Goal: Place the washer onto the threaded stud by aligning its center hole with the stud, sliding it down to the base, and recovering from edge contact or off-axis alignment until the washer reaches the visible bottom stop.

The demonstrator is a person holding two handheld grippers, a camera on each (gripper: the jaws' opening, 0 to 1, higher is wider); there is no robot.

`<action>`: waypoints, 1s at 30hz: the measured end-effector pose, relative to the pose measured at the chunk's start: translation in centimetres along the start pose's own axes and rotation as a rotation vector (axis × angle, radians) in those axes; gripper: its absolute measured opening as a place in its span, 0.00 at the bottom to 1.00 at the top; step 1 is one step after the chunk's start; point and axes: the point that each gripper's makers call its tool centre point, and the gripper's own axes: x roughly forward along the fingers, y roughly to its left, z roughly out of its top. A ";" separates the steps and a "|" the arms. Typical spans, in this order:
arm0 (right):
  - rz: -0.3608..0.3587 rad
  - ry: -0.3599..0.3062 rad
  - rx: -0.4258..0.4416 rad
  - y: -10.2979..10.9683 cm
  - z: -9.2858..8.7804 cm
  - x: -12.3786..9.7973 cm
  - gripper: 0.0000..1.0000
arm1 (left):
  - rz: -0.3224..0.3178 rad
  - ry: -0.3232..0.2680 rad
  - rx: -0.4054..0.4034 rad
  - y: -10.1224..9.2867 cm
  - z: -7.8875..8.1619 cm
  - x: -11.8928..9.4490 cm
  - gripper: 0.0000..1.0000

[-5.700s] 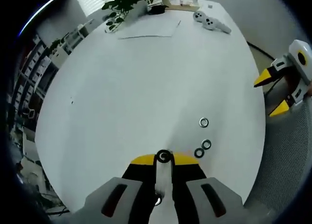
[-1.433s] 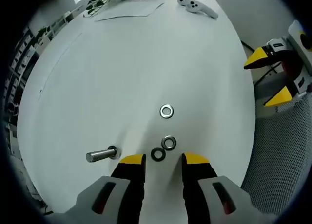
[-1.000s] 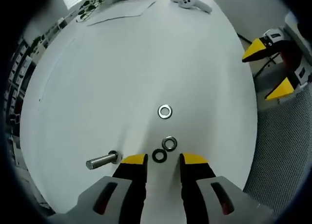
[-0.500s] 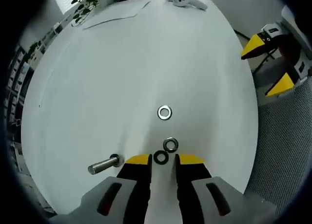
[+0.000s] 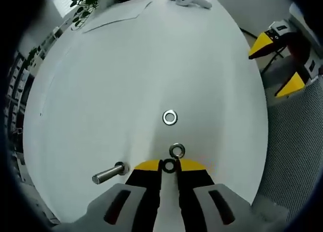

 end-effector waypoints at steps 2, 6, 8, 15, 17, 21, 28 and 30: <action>0.000 0.000 -0.001 0.0 0.0 0.0 0.37 | -0.009 0.002 0.002 -0.1 -0.1 0.0 0.11; 0.000 -0.001 -0.001 0.0 0.0 0.0 0.37 | -0.020 0.006 0.013 -0.2 -0.4 0.0 0.13; 0.000 -0.001 0.000 0.0 0.0 0.0 0.37 | -0.025 0.014 0.021 -0.3 -0.5 -0.1 0.14; 0.000 0.000 -0.001 0.0 0.0 0.0 0.36 | -0.015 0.019 0.039 -0.4 -0.6 -0.2 0.15; 0.000 0.000 0.000 0.0 0.0 0.0 0.36 | -0.015 0.018 0.036 -0.4 -0.6 -0.2 0.15; 0.001 0.002 -0.001 0.0 0.0 0.0 0.36 | -0.007 0.012 0.002 -0.2 -0.6 -0.1 0.13; 0.000 0.003 -0.001 0.0 0.0 0.0 0.36 | -0.005 0.019 0.011 -0.1 -0.5 -0.1 0.10; 0.000 0.003 0.001 0.0 -0.1 0.0 0.36 | -0.004 0.016 0.003 -0.1 -0.5 -0.1 0.10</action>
